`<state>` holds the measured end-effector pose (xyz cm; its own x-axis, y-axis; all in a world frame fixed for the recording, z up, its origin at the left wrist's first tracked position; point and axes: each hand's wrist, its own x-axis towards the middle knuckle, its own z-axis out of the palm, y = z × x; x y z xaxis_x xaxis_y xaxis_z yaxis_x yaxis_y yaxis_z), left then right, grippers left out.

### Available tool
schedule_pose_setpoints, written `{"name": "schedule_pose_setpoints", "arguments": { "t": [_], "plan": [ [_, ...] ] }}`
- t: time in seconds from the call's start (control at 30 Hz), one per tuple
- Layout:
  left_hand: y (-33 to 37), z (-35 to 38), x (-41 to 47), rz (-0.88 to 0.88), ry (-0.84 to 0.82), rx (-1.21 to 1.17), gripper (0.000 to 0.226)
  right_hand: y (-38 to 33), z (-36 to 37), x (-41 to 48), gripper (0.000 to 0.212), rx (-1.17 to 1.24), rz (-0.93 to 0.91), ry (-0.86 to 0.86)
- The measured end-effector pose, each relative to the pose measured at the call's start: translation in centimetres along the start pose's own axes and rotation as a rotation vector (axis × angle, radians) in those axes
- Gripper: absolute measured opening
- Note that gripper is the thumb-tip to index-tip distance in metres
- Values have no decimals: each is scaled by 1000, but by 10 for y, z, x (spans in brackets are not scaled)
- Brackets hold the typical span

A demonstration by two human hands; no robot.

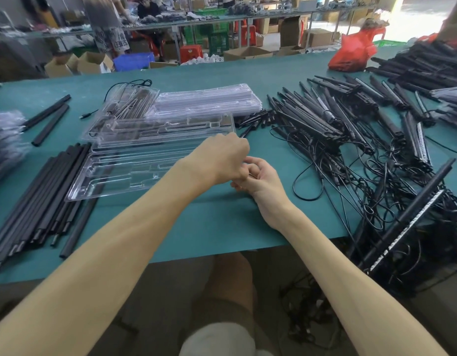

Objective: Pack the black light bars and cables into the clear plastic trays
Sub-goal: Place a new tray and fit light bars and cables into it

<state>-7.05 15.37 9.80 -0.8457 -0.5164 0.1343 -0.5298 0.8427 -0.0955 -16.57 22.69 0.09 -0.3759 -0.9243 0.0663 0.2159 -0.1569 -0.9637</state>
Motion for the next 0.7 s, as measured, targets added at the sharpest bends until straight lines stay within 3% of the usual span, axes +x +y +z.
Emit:
{"name": "schedule_pose_setpoints", "arguments": {
  "t": [0.2, 0.37, 0.7],
  "plan": [
    [-5, 7, -2, -11, 14, 8, 24, 0, 0, -1, 39, -8, -4, -5],
    [-10, 12, -2, -52, 35, -60, 35, -1, 0, -1, 40, -25, -6, 0],
    [-11, 12, -2, -69, 12, -128, 26, -3, 1, -3, 41, -6, 21, -12]
  ]
}}
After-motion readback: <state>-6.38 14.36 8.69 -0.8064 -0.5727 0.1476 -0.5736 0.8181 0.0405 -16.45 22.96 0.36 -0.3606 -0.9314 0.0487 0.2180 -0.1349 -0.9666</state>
